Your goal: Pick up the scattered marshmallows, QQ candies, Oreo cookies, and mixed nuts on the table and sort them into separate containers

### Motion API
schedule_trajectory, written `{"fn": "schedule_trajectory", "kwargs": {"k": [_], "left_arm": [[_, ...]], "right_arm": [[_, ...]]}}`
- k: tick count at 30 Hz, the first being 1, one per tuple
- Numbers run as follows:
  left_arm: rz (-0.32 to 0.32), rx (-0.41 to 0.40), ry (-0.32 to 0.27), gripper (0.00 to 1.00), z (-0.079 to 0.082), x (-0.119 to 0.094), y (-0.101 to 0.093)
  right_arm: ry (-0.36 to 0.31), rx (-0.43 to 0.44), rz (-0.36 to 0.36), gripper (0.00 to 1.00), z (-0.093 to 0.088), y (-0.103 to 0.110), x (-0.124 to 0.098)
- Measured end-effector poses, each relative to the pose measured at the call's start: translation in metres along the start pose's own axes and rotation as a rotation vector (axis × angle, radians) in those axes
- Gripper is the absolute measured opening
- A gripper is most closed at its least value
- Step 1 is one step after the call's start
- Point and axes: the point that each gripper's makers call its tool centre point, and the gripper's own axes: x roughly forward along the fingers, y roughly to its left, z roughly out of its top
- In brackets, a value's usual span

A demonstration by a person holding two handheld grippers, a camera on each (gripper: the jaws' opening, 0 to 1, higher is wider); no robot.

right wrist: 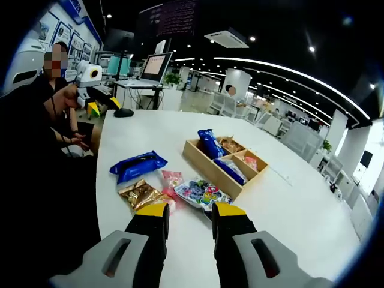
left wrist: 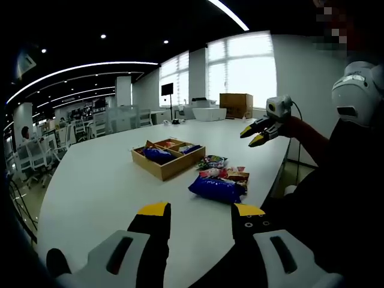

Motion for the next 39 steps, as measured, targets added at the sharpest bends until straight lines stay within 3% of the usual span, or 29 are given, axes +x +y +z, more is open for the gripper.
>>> {"fn": "schedule_trajectory", "kwargs": {"k": [12,24,39], "left_arm": [[-0.01,-0.01,0.015,0.45,-0.004,0.002,-0.001],[-0.013,-0.026,0.02,0.44,-0.01,0.0,0.001],[-0.016,-0.038,0.017,0.43,-0.012,-0.002,-0.001]], "right_arm": [[0.045,-0.136,0.022,0.25,-0.001,-0.002,0.022],[0.129,-0.265,0.024,0.24,-0.017,-0.007,0.046],[0.146,-0.368,0.054,0.23,-0.019,0.0,0.068]]}}
